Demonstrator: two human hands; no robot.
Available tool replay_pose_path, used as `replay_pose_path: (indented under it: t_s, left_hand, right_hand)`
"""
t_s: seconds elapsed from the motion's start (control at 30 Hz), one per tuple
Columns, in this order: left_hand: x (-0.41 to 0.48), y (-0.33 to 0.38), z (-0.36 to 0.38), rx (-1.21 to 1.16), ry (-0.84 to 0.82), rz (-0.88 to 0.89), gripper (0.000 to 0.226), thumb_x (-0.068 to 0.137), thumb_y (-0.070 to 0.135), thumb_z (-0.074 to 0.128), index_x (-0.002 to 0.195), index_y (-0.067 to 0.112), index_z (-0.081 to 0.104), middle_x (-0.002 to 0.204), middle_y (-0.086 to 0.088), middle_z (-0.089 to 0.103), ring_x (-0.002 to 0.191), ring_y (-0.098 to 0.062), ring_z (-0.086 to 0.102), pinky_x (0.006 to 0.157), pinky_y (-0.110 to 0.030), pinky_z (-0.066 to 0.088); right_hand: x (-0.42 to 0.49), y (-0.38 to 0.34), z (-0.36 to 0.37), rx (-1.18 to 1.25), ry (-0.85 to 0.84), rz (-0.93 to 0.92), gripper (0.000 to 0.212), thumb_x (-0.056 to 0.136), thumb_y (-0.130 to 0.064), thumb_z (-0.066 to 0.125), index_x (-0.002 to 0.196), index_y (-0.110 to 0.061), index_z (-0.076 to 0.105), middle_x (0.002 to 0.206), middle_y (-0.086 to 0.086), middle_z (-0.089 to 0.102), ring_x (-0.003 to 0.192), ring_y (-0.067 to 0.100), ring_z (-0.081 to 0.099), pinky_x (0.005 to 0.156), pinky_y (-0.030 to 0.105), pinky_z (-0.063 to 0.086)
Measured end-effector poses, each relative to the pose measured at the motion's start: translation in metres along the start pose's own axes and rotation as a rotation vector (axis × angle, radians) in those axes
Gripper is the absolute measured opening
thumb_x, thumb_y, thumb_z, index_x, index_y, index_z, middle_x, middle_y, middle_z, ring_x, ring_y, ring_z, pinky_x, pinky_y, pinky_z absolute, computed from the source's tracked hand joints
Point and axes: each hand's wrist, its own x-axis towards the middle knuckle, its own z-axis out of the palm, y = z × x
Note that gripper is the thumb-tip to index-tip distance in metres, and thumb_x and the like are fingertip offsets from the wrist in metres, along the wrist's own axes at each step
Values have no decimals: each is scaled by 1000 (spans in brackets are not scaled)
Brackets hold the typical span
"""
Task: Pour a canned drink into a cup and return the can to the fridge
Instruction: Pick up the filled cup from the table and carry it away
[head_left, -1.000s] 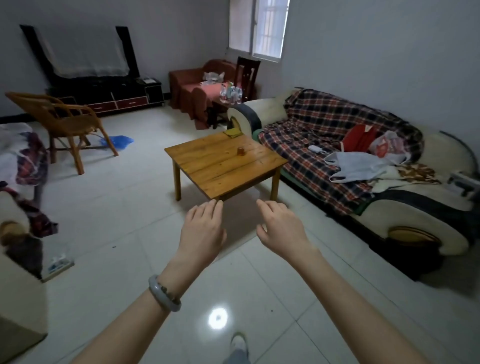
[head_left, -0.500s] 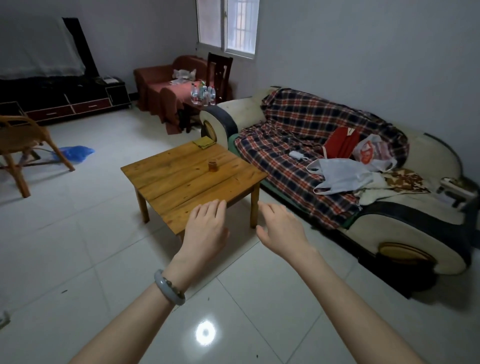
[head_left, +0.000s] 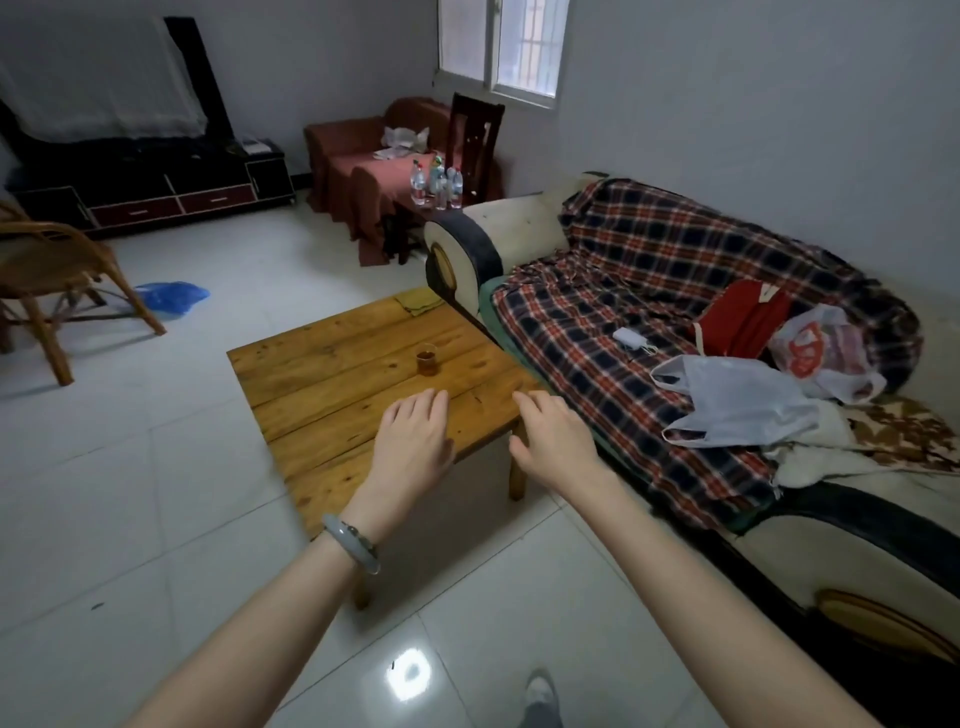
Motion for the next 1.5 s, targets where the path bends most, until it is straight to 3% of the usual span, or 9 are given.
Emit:
replay_pose_path:
  t_s: [0.37,0.77,1.17,1.5]
  left_hand:
    - [140,19,56,13,-56,-238,58,90,34,54,139,10,36,142,-8,43,130,-22,40,106,-34,31]
    - [232,-32,113,35,-114,-371,55,89,35,54,136,11,40,138,-7,47,127,-23,43,104,-35,34]
    - [327,-120,176,-43,-196,-477,63,89,45,54,140,12,36,139,-6,47,126,-22,44,104,-35,34]
    - [357,-157,225,-91,-300,-594,67,91,47,51,143,11,30,141,-7,43,127,-25,42,103,-35,32]
  right_hand:
    - [170,87,20,21,-106,-218,53,88,-26,50,137,-10,37,132,10,49,120,28,45,97,40,42]
    - [302,116,77,68,-199,-340,56,89,-24,50,140,-11,33,135,10,48,121,28,44,97,39,41]
    - [459,113,137,164,-289,-353,60,88,-26,57,142,-12,33,138,9,46,126,23,44,99,35,42]
    - [537,126,191,167,-438,-316,63,87,-26,60,143,-16,32,141,7,44,128,22,41,102,36,41]
